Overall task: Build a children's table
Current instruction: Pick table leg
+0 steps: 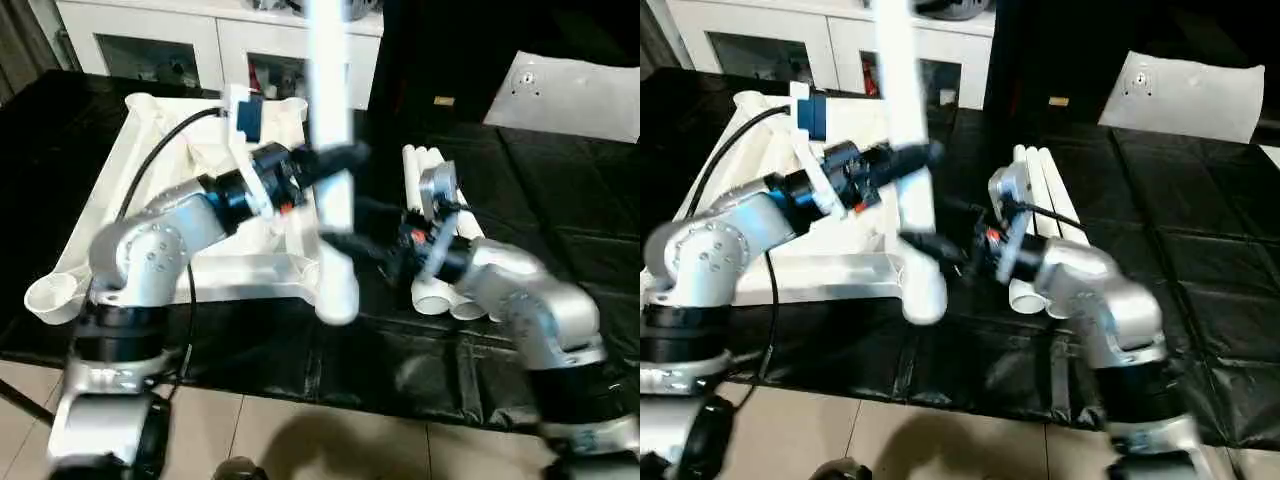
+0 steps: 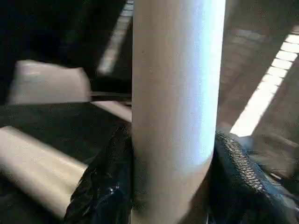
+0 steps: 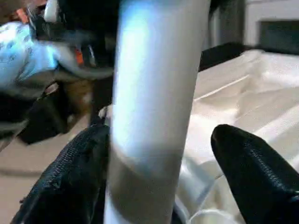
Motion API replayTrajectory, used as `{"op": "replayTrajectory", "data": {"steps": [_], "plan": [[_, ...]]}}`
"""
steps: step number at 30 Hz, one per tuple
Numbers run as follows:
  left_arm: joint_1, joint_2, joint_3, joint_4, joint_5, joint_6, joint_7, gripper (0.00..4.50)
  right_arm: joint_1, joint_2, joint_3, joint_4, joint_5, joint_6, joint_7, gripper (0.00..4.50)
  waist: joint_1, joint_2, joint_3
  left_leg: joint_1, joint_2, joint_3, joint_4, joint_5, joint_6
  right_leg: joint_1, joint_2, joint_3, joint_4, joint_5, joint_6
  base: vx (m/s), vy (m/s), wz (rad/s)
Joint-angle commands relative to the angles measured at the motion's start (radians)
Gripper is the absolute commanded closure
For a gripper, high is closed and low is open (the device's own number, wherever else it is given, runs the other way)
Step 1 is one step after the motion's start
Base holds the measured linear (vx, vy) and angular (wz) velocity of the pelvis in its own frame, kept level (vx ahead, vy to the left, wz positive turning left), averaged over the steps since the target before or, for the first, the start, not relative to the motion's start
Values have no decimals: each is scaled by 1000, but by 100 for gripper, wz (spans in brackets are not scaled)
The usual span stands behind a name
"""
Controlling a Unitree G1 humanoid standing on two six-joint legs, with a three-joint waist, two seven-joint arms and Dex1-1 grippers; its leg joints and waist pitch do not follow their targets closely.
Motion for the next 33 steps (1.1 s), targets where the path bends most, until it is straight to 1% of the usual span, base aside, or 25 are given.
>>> {"op": "replayTrajectory", "data": {"steps": [1,2,4,5,6,8,10,15,16,18,19,22,26,28,29,30,31,33], "plan": [[-20,6,-26,-23,-19,-12,-66,271,-13,-15,8,-6,20,17,30,101,1,0,-71,7,43,0,-60,-39,32,58,-91,49,-70,14,-194,0,0,0],[-28,7,-32,-24,-26,-15,-102,271,-17,-24,16,-5,26,23,53,108,1,2,-72,6,43,0,-59,-35,34,59,-92,49,-68,22,-199,0,0,0],[-34,5,-36,-19,-26,-20,-116,271,-18,-31,22,-3,29,26,71,111,1,2,-72,6,44,0,-59,-35,35,59,-91,48,-68,27,-202,0,0,0],[-42,2,-40,-10,-21,-27,-120,271,-19,-36,25,-2,35,32,85,133,1,1,-72,7,44,0,-59,-37,35,59,-91,48,-68,24,-204,0,0,0],[-51,0,-46,4,-12,-38,-128,271,-20,-40,29,0,41,37,101,145,2,-1,-72,8,44,1,-59,-41,37,59,-92,48,-70,16,-205,0,0,0],[-56,-1,-49,13,-7,-45,-137,271,-20,-42,31,1,45,43,110,154,2,-2,-72,6,42,2,-58,-41,36,60,-92,49,-72,0,-202,0,0,0],[-60,-3,-50,20,-3,-51,-151,271,-19,-43,34,1,48,49,122,173,3,-2,-71,6,42,2,-58,-42,35,60,-92,48,-72,-11,-198,0,0,0],[-60,-2,-52,27,3,-61,-169,271,-18,-46,37,4,54,53,134,217,3,-2,-74,6,44,1,-57,-27,39,60,-92,47,-67,22,-206,0,0,0],[-60,-2,-51,29,3,-62,-170,271,-18,-46,37,4,55,54,136,228,3,-4,-74,6,43,2,-57,-27,41,61,-92,47,-67,21,-207,0,0,0],[-60,-1,-52,31,4,-66,-174,271,-16,-49,35,2,57,58,139,243,3,-3,-74,6,43,2,-56,-28,40,60,-92,47,-67,15,-207,0,0,0],[-62,-1,-51,34,4,-67,-175,271,-16,-50,35,0,58,60,141,250,3,-5,-74,6,43,2,-57,-28,40,61,-91,47,-68,13,-205,0,0,0],[-66,-1,-49,42,8,-72,-169,271,-16,-50,34,-2,57,62,145,257,3,-4,-74,6,43,2,-56,-30,39,60,-92,47,-68,8,-205,0,0,0],[-68,-5,-43,48,19,-80,-146,271,-17,-42,30,1,49,45,139,260,4,-4,-75,6,43,1,-56,-26,39,60,-92,47,-67,13,-205,0,0,0],[-63,-8,-33,37,5,-71,-138,271,-20,-27,24,6,41,28,112,261,5,-4,-75,5,43,2,-55,-26,39,61,-93,47,-67,13,-205,0,0,0],[-60,-9,-31,30,1,-70,-134,236,-23,-19,20,7,35,16,99,261,4,-3,-75,5,42,2,-55,-27,36,60,-92,46,-67,13,-206,0,0,0],[-59,-13,-28,31,9,-73,-114,215,-25,-11,16,11,26,6,80,261,4,-4,-75,5,42,1,-56,-27,35,60,-92,46,-66,14,-206,0,0,0],[-58,-16,-26,32,15,-76,-99,201,-27,-5,13,15,20,-1,66,261,3,-2,-74,5,43,1,-56,-29,33,59,-92,46,-66,11,-206,0,0,0],[-47,-20,-30,29,43,-105,-75,192,-29,11,9,25,-6,-33,30,261,3,-1,-74,6,43,1,-56,-34,25,57,-93,47,-69,3,-205,0,0,0]]}}
